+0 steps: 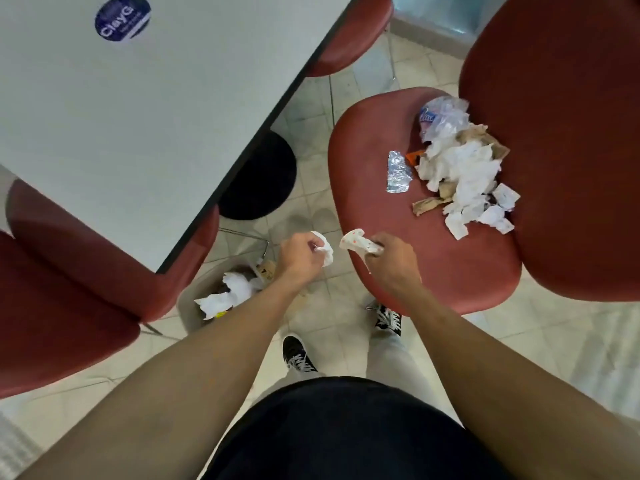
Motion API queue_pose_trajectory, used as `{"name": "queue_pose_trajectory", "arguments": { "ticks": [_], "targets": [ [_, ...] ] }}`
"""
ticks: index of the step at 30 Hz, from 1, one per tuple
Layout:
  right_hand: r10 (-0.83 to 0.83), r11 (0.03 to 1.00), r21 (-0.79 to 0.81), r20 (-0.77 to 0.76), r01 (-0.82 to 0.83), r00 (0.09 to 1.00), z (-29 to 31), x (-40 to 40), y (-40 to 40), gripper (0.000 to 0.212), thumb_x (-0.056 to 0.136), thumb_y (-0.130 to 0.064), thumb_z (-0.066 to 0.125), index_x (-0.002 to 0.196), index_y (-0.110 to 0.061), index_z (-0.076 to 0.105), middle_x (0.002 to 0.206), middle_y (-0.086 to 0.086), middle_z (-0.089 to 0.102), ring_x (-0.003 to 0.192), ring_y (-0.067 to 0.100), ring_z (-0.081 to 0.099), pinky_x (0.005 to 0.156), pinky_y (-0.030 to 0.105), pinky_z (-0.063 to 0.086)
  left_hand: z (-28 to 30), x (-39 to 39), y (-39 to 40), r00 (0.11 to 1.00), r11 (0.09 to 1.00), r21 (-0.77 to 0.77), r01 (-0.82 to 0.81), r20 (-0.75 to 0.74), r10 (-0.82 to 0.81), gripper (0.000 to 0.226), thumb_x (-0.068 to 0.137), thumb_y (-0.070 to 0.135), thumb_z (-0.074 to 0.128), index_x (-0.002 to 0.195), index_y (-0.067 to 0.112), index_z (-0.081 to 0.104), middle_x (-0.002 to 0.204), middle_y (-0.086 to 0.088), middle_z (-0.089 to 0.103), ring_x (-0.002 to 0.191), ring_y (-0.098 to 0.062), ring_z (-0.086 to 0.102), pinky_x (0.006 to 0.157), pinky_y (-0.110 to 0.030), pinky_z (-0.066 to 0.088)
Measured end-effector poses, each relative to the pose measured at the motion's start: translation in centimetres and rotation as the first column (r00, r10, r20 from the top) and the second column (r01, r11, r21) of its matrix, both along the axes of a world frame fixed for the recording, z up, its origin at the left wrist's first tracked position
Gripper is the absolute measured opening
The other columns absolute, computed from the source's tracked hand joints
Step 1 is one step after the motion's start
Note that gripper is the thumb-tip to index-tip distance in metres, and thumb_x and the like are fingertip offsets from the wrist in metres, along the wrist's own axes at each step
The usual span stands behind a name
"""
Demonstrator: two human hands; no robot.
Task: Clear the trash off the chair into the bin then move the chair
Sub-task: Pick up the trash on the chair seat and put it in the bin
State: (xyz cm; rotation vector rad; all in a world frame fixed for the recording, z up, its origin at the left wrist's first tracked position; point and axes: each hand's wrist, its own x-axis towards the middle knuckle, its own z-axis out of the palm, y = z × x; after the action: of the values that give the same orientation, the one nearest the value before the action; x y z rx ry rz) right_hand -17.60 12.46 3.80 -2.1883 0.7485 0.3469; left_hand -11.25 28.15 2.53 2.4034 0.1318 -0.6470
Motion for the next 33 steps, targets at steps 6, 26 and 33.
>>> {"name": "queue_pose_trajectory", "arguments": {
  "ticks": [6,26,33],
  "targets": [
    [0.151,0.989,0.005,-0.005,-0.151,0.989,0.8,1.1,8.4,0.033,0.081,-0.014,0.059,0.112,-0.023,0.068,0.103,0.005,0.072,0.096,0.028,0.064,0.078,0.029,0.046,0.9,-1.6,9.3,0.992,0.991,-0.009,-0.13,-0.003,0.13,0.012,0.083,0.018,0.069,0.093,0.024,0.071,0.096,0.002,0.068,0.091,-0.019,0.064,0.083,-0.03,0.052],
    [0.44,0.898,0.128,-0.22,-0.422,0.87,-2.2,-1.0,20.6,0.045,0.082,-0.017,0.071,0.125,-0.018,0.059,0.127,0.008,0.057,0.108,0.023,0.059,0.088,0.033,0.052,-2.7,-8.4,23.3,0.937,0.938,0.085,-0.335,-0.076,0.342,0.038,0.074,0.01,0.071,0.109,0.023,0.066,0.112,-0.005,0.063,0.093,-0.022,0.06,0.077,-0.03,0.049],
    [0.385,0.921,0.151,-0.212,-0.359,0.898,-2.3,-0.5,16.9,0.044,0.08,-0.019,0.072,0.123,-0.02,0.059,0.125,0.007,0.058,0.1,0.018,0.059,0.077,0.022,0.042,-2.0,-6.3,19.3,0.971,0.972,0.038,-0.23,-0.063,0.232,0.034,0.08,0.015,0.07,0.113,0.022,0.065,0.117,0.0,0.061,0.102,-0.019,0.059,0.084,-0.027,0.046]
  ]
}}
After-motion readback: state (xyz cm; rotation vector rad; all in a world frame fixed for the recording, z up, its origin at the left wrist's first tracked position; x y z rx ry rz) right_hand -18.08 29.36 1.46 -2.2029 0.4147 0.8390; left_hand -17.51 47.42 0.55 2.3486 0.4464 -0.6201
